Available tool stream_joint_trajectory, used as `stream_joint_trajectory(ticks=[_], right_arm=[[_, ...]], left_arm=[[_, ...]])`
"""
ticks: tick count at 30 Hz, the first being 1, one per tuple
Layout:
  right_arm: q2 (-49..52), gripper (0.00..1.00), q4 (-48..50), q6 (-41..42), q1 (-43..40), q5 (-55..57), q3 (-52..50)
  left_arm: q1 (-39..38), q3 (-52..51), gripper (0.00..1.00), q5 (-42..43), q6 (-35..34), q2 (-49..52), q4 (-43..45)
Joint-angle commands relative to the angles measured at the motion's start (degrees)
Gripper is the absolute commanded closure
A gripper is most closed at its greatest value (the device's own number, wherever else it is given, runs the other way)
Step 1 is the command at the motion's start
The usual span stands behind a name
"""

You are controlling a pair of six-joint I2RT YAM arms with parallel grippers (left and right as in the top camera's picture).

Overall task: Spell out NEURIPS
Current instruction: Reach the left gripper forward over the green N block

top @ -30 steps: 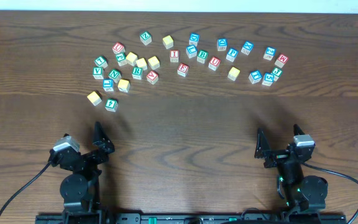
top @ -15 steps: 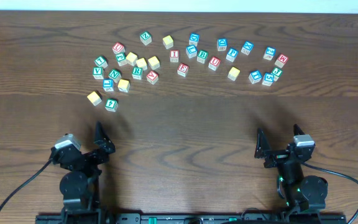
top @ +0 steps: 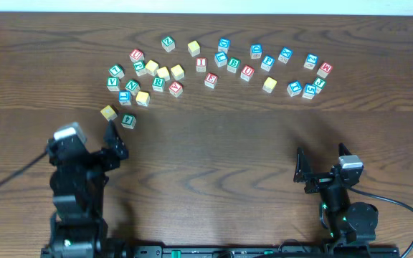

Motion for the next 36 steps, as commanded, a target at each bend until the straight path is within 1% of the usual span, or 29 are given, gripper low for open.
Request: stream_joint_trajectory(ticks=[1, 17, 18, 20, 22, 27, 29, 31, 33, 36], right_arm=[[0.0, 0.01, -0.2, -0.6, 0.2, 0.4, -0.1], [0.0, 0.01, -0.2, -0.6, 0.2, 0.4, -0.1], [0.0, 0.01, -0.2, -0.6, 0.2, 0.4, -0.1], [0.0, 0.01, -0.2, -0.6, 0.2, 0.4, -0.1], [0.0, 0.01, -0.2, -0.6, 0.2, 0.4, -0.1], [0.0, 0.01, -0.2, -0.6, 0.2, 0.4, -0.1], [0.0, 0.01, -0.2, -0.6, 0.2, 0.4, -0.1], [0.0, 0.01, -0.2, -0.6, 0.2, 0.4, -0.1], [0.0, 0.01, -0.2, -0.6, 0.2, 0.4, -0.1], [0.0, 0.01, -0.2, -0.6, 0.2, 0.4, -0.1]], left_arm=[[-0.3, 7.4, 0.02, 4.1, 2.5, 6.0, -2.9], [-0.3, 41.5, 0.02, 4.4, 3.1, 31.3, -33.9], [-0.3, 43.4, 0.02, 5.1, 3.7, 32.7, -35.7], [-0.3, 47.9, 0.03, 8.9, 7.2, 35.9, -39.7], [-0.3, 52.8, 0.02, 11.6, 9.4, 39.2, -45.0], [-0.3, 66.4, 0.02, 11.8, 9.4, 48.3, -59.8], [-0.3, 70.8, 0.02, 11.8, 9.3, 51.3, -64.0], [-0.3, 73.0, 0.02, 12.9, 9.3, 52.8, -65.0], [-0.3, 73.1, 0.02, 14.8, 9.3, 53.2, -63.9], [-0.3, 73.1, 0.02, 14.8, 9.3, 53.2, -63.0]])
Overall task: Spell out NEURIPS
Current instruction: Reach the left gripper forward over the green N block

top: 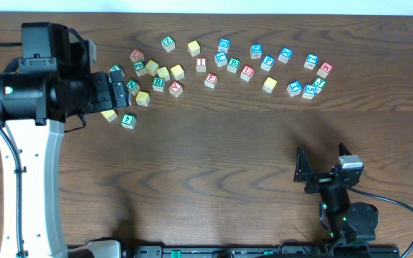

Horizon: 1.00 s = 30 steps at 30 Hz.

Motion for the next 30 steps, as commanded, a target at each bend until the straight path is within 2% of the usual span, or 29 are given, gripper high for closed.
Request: stream_joint_trajectory(ticks=[1, 7, 12, 26, 30], right_arm=[[0.0, 0.01, -0.2, -0.6, 0.2, 0.3, -0.1], [0.0, 0.01, -0.2, -0.6, 0.2, 0.3, -0.1], [0.0, 0.01, -0.2, -0.6, 0.2, 0.3, -0.1], [0.0, 0.01, -0.2, -0.6, 0.2, 0.3, -0.1], [0.0, 0.01, -0.2, -0.6, 0.2, 0.3, -0.1]], left_arm=[[-0.1, 1.4, 0.03, 1.7, 1.0, 0.1, 0.5], [-0.1, 1.4, 0.03, 1.5, 1.0, 0.1, 2.8], [-0.1, 1.4, 0.02, -3.9, -2.3, 1.2, 5.9], [-0.1, 1.3, 0.01, -6.0, -8.6, 15.6, 6.2], [-0.1, 1.0, 0.07, -6.0, -9.1, 17.6, 6.6]])
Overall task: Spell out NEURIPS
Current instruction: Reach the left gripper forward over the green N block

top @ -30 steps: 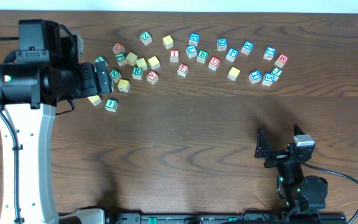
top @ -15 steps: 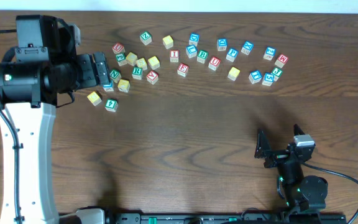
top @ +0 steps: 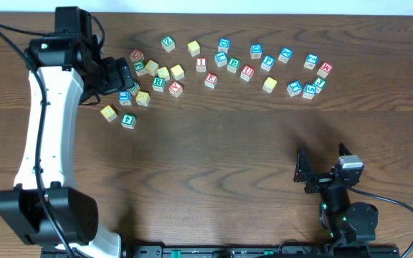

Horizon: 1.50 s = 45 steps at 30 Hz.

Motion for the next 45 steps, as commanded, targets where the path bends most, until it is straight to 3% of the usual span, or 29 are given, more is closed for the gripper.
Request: stream_joint_trajectory(ticks=[1, 10, 15, 22, 27, 34, 45], right_arm=[[0.0, 0.01, -0.2, -0.6, 0.2, 0.3, -0.1], [0.0, 0.01, -0.2, -0.6, 0.2, 0.3, -0.1], [0.0, 0.01, -0.2, -0.6, 0.2, 0.3, -0.1], [0.0, 0.01, -0.2, -0.6, 0.2, 0.3, -0.1], [0.0, 0.01, -0.2, -0.6, 0.2, 0.3, -0.1], [0.0, 0.01, -0.2, -0.6, 0.2, 0.3, -0.1], [0.0, 0.01, -0.2, -0.6, 0.2, 0.3, -0.1]], left_arm=[[-0.1, 0.5, 0.09, -0.7, -1.7, 1.6, 0.5], [-2.6, -1.3, 0.10, -8.5, -5.5, 4.5, 1.6], [-2.6, -1.7, 0.10, -8.7, -5.5, 6.0, 2.5], [-2.6, -1.7, 0.10, -7.9, -1.0, 10.7, 9.3], [-2.6, -1.7, 0.23, -7.7, 6.8, 15.3, 16.7], [-2.6, -1.7, 0.23, -5.0, 17.7, 21.2, 19.5], [-2.6, -1.7, 0.23, -5.0, 20.3, 24.5, 24.7]])
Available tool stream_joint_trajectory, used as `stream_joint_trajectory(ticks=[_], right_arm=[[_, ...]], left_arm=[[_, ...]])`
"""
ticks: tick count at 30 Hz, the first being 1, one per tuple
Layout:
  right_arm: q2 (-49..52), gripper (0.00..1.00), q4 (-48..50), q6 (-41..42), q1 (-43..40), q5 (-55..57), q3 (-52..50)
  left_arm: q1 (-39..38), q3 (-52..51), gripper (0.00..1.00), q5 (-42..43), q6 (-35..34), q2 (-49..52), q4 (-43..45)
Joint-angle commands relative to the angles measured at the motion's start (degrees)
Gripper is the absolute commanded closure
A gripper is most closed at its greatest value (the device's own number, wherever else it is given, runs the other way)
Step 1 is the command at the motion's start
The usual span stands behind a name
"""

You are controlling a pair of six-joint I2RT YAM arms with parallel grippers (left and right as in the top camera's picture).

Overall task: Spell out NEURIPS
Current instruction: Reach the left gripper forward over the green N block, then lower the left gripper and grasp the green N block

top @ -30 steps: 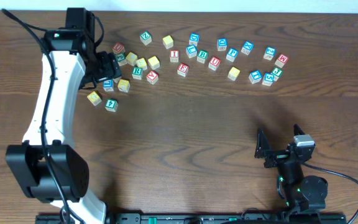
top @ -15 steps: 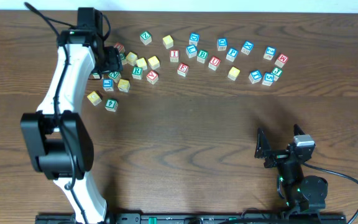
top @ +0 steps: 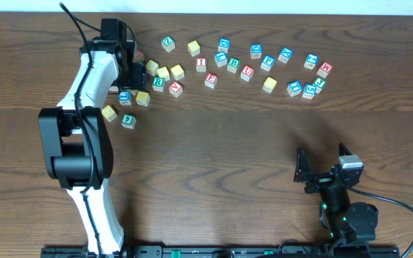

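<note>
Lettered wooden blocks [top: 224, 61] lie scattered in a band across the far half of the table, in red, green, blue and yellow. My left gripper [top: 138, 75] reaches into the left cluster, low over the green blocks next to a yellow block [top: 151, 67]. Its jaws look spread, with nothing visibly held, and the blocks under it are hidden. My right gripper [top: 299, 170] rests near the front right, open and empty, far from all the blocks.
A yellow block [top: 108, 112] and a green block [top: 127, 120] lie apart, nearer than the left cluster. A blue block [top: 125, 96] and a yellow one [top: 143, 98] sit just in front of the left gripper. The left arm [top: 84, 107] spans the table's left side.
My left gripper has shifted right and a little farther back, from the left edge of the cluster to over its green blocks. The blocks and the right arm are unchanged.
The left arm was folded at the front left, gripper near the two stray blocks. Then it was raised and stretched toward the left cluster. Then it stood at the cluster's left edge, and now it is over the cluster. The right arm stayed parked.
</note>
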Motion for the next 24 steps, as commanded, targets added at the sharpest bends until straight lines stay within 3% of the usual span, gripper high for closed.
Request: stream_joint_trajectory(ticks=[1, 14, 24], right_arm=[[0.0, 0.01, -0.2, -0.6, 0.2, 0.3, -0.1], [0.0, 0.01, -0.2, -0.6, 0.2, 0.3, -0.1], [0.0, 0.01, -0.2, -0.6, 0.2, 0.3, -0.1]], left_arm=[[0.1, -0.4, 0.23, 0.3, 2.2, 0.7, 0.3], [0.1, -0.9, 0.30, 1.6, 3.0, 0.9, 1.8], [0.1, -5.1, 0.41, 1.7, 3.0, 0.9, 5.7]])
